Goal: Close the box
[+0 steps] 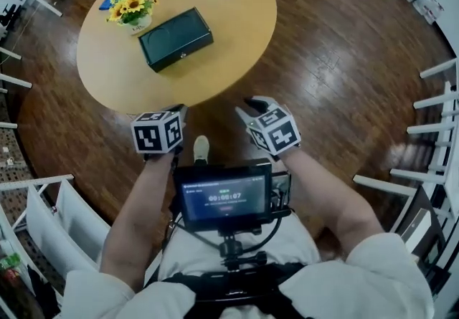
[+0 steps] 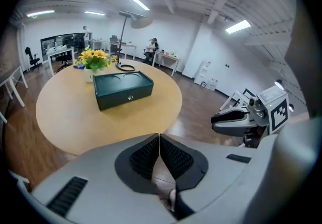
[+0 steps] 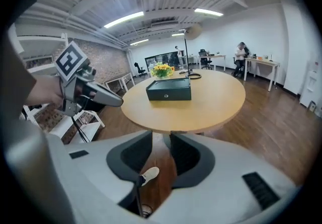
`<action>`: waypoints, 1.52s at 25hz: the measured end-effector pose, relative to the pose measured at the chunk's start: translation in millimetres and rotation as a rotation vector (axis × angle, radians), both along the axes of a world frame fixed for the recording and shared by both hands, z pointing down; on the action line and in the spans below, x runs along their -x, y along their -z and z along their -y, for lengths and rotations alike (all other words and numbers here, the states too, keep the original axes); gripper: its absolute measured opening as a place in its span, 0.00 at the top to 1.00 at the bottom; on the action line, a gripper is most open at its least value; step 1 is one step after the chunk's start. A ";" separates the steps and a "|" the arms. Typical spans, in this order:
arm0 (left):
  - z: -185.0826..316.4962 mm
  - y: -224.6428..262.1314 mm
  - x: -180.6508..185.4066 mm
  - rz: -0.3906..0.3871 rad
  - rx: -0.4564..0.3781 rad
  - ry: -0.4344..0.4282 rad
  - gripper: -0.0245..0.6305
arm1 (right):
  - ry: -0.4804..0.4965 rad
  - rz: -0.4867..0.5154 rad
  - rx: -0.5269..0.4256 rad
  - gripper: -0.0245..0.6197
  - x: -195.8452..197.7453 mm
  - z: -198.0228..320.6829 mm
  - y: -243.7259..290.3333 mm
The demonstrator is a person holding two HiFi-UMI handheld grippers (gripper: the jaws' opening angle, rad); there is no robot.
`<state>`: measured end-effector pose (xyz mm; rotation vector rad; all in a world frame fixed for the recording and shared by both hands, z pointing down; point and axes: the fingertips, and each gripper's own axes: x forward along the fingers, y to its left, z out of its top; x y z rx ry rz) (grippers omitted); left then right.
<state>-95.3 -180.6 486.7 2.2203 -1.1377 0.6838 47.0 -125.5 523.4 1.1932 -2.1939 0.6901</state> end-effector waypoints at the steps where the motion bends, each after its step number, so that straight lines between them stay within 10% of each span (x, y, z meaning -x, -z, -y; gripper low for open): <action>1: -17.7 -1.0 -4.4 -0.004 0.005 0.008 0.96 | 0.007 -0.001 -0.002 0.77 -9.7 -12.0 1.5; 14: -142.1 1.2 -28.4 -0.008 0.020 0.088 0.96 | 0.043 0.028 0.035 0.77 -45.8 -107.8 19.5; 38: -171.2 0.6 14.6 -0.019 0.014 0.178 0.96 | 0.141 -0.025 -0.022 0.78 0.4 -103.6 53.1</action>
